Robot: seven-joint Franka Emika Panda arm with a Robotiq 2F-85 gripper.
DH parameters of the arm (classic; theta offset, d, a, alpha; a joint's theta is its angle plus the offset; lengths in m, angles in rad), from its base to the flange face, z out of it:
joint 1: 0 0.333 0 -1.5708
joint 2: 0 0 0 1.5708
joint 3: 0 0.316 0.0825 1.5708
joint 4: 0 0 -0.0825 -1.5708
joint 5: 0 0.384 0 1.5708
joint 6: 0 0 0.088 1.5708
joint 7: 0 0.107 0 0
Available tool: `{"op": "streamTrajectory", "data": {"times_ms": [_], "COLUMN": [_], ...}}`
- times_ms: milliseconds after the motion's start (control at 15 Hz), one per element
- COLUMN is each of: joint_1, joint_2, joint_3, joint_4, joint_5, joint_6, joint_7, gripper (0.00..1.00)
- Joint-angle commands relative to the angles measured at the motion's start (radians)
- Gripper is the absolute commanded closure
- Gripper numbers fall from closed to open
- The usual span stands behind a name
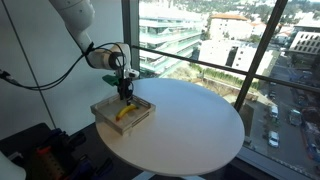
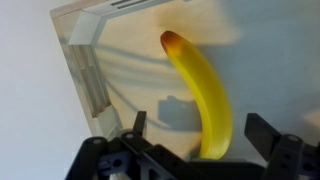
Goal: Move the banana from the tray to the table
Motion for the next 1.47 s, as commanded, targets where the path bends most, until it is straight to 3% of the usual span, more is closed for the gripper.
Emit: {"op": "streamTrajectory", "data": {"times_ms": [0, 1400], "joint_1": [0.021, 0.005], "joint_2": [0.042, 0.05], "joint_3": [-0.024, 0.0], "joint_4": [0.048, 0.067], "joint_5": [-0.03, 0.016], "joint_6": [-0.002, 0.016], "joint_7": [0.04, 0.002], "gripper": [0.0, 0.0]}}
